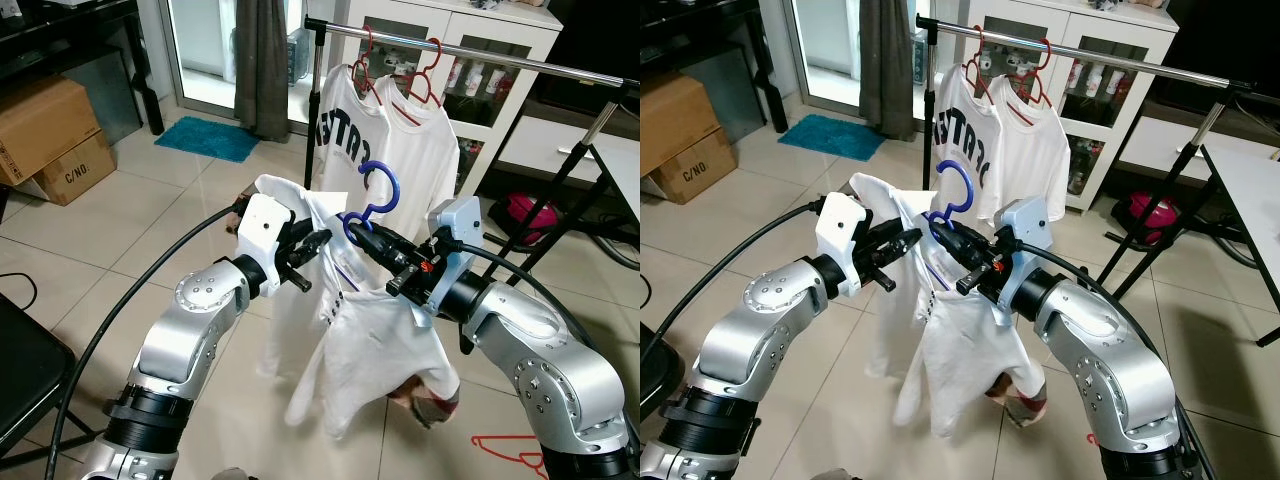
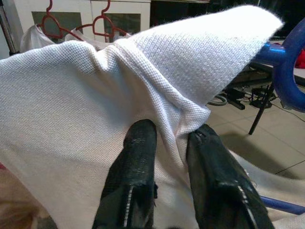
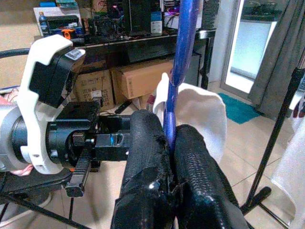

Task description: Hang hanger

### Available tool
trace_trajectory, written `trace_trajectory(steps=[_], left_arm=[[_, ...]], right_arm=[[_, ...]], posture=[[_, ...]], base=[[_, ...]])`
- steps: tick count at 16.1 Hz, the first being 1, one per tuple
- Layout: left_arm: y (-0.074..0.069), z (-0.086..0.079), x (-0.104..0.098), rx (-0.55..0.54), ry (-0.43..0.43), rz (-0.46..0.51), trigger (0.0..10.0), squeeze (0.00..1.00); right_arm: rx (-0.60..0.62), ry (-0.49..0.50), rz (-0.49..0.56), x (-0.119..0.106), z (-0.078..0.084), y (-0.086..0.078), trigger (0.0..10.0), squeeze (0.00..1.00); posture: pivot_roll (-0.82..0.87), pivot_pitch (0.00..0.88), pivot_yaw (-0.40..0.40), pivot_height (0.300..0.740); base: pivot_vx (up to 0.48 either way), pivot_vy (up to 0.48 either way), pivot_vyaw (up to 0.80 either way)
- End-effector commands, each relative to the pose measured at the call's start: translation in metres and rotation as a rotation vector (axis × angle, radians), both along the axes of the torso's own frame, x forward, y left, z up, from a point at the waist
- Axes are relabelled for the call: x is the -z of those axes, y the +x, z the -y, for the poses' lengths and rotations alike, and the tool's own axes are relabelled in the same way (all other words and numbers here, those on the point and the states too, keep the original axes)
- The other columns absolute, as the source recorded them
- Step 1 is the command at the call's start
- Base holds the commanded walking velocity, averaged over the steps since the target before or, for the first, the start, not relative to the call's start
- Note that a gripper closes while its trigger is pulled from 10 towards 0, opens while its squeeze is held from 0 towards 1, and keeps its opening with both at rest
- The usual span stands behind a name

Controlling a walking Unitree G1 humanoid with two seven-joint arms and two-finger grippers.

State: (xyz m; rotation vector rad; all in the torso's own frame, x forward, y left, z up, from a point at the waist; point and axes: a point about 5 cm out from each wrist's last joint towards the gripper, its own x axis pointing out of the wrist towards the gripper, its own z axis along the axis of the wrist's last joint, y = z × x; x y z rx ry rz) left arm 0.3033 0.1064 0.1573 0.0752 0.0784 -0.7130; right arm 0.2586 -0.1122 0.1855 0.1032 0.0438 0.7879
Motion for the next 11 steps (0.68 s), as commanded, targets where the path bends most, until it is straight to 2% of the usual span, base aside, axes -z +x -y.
trace_trajectory(steps=[1, 7, 8, 11], left_arm=[[0.0, 0.003, -0.001, 0.016, -0.002, 0.005, 0.0, 0.0], [-0.003, 0.003, -0.003, 0.011, -0.014, 0.013, 0.0, 0.0], [-0.006, -0.001, -0.007, 0.01, -0.023, 0.024, 0.0, 0.0], [-0.008, -0.015, -0.019, -0.025, -0.023, 0.06, 0.0, 0.0]], right_arm=[[0.012, 0.003, 0.027, -0.008, 0.004, 0.001, 0.0, 0.0], [0.069, -0.03, 0.0, -0.002, 0.01, 0.004, 0.0, 0.0], [0.125, -0.071, -0.026, 0.004, 0.018, 0.008, 0.0, 0.0], [0.136, -0.172, -0.055, 0.016, 0.03, 0.009, 0.0, 0.0]], posture=[[-0.05, 0.0, -0.08, 0.71], [-0.05, 0.0, -0.086, 0.71], [-0.05, 0.0, -0.087, 0.71], [-0.05, 0.0, -0.09, 0.71]], base=[[0.0, 0.0, 0.0], [0.0, 0.0, 0.0], [0.0, 0.0, 0.0], [0.0, 0.0, 0.0]])
